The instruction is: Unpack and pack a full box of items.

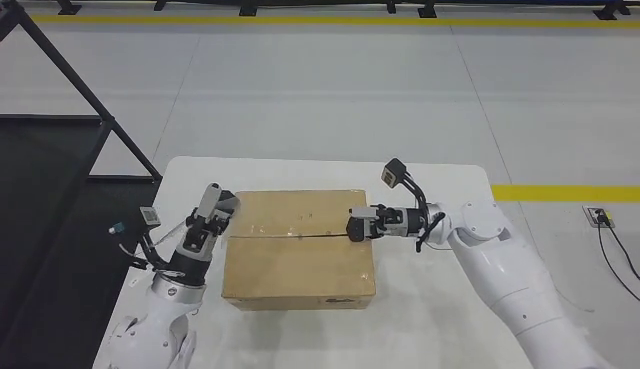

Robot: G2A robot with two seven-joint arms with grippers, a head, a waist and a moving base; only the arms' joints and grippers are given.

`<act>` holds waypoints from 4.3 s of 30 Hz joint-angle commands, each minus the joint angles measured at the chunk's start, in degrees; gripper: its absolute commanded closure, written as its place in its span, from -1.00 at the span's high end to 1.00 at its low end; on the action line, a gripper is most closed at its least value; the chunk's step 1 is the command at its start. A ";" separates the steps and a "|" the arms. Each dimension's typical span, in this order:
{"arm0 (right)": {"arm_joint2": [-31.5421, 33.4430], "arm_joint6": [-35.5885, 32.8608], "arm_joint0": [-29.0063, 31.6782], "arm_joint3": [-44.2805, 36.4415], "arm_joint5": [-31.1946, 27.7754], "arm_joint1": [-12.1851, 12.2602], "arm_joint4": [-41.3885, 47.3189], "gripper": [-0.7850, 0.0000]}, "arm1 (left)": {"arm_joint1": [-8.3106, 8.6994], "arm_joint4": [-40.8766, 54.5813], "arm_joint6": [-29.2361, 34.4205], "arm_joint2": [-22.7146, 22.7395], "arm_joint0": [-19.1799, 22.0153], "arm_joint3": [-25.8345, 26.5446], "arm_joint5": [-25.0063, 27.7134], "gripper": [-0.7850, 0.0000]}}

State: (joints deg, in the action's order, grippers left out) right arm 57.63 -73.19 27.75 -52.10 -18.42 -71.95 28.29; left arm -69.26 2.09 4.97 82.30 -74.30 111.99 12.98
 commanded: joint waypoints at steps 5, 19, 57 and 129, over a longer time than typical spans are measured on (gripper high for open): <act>0.54 -0.25 0.35 -0.36 0.39 0.25 -0.37 1.00 | -0.51 -3.43 0.52 -4.30 2.88 -0.62 -2.57 1.00; 1.59 0.14 0.90 -0.64 0.54 0.61 -0.45 1.00 | -1.63 -7.72 2.30 -11.31 6.81 -1.87 -5.64 1.00; 5.77 -0.68 5.25 -4.43 1.42 2.80 -1.78 1.00 | -5.23 -9.34 4.05 -21.75 14.95 -7.69 -8.08 1.00; 7.09 -1.61 6.08 -7.05 4.06 4.70 -5.31 1.00 | -0.75 2.87 28.00 6.94 2.03 -3.04 -24.97 1.00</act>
State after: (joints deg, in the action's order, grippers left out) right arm 64.55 -74.58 33.66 -58.92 -14.52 -67.37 23.19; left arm -70.04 4.93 33.04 89.29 -72.27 108.97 -12.03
